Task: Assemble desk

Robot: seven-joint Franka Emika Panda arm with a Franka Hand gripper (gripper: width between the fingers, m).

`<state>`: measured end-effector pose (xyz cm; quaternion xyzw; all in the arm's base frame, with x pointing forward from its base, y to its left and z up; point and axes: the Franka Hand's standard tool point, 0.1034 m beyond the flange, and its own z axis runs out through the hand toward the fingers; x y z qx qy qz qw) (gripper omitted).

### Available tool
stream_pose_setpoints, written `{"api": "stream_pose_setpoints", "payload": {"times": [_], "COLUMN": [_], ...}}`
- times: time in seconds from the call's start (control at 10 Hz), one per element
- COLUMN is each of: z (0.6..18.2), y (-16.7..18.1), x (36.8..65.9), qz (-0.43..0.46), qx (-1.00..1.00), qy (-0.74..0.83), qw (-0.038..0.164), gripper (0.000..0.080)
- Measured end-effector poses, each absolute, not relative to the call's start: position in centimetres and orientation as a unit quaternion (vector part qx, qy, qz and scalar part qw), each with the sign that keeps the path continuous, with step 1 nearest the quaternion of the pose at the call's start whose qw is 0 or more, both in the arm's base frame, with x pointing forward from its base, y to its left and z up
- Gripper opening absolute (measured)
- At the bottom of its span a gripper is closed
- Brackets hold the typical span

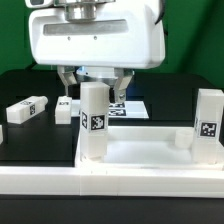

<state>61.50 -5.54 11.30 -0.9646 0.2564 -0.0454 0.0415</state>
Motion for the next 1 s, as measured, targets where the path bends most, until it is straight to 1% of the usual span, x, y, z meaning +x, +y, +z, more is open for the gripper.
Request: {"api": "stream_pose_setpoints", "payload": {"times": [0.1, 0.4, 0.5, 0.8, 1.0], "z": [11.27, 11.46, 11.45, 11.49, 11.37], "y": [-5.52, -5.45, -5.38, -5.51, -5.67], "x": [61.67, 62.17, 62.20, 62.23, 62.12], "qz": [-0.047, -0.052, -0.052, -0.049, -0.049], "qx": [-0.975, -0.996, -0.997, -0.997, -0.993], "qy": [0.215, 0.074, 0.054, -0.063, -0.103], "qw": [0.039, 0.018, 0.016, -0.007, -0.010], "gripper": [0.0647, 0.0648, 0.0648, 0.0648, 0.0648]}}
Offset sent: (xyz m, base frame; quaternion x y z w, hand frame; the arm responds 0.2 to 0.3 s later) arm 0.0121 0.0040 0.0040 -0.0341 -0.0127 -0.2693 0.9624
